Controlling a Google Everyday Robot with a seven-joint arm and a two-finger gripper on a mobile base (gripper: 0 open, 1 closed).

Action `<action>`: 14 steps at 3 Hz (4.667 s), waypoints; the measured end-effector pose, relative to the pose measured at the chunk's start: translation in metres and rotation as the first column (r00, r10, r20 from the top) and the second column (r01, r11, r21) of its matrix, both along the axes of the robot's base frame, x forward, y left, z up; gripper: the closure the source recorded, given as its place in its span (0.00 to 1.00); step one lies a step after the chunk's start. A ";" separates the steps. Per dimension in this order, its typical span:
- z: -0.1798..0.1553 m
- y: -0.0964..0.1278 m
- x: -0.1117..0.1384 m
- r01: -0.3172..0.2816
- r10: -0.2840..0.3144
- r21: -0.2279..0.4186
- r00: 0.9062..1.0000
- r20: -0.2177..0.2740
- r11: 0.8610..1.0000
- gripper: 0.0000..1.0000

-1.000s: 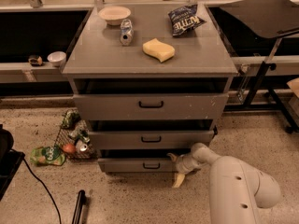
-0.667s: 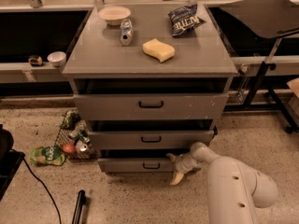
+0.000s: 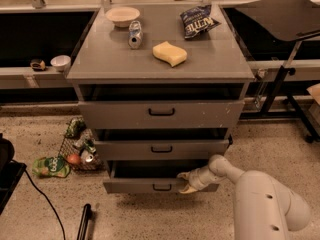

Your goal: Open bottom drawer

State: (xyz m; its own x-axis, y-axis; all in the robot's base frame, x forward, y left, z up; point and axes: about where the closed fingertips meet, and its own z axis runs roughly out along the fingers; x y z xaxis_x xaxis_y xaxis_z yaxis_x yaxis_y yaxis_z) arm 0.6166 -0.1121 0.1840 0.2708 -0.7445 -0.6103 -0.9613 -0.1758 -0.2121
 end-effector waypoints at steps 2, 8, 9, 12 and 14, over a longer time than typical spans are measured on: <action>0.032 -0.001 -0.033 -0.083 0.084 0.135 0.996 0.003 0.987 1.00; 0.004 -0.003 -0.053 -0.088 0.096 0.089 0.991 -0.093 0.992 0.00; -0.006 -0.009 -0.071 -0.075 0.086 0.081 0.986 -0.143 0.994 0.00; 0.006 -0.002 -0.111 -0.079 0.083 0.025 0.969 -0.232 0.997 0.65; 0.008 -0.002 -0.116 -0.080 0.084 0.026 0.965 -0.248 0.996 0.86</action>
Offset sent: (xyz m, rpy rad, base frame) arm -0.0455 -0.0084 0.0577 0.2180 -0.0127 0.1284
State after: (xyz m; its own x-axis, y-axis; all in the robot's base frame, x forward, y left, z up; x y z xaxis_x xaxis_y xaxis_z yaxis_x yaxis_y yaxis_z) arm 0.5007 -0.1137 0.1916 0.1689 -0.7156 -0.6777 -0.9666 -0.2547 0.0280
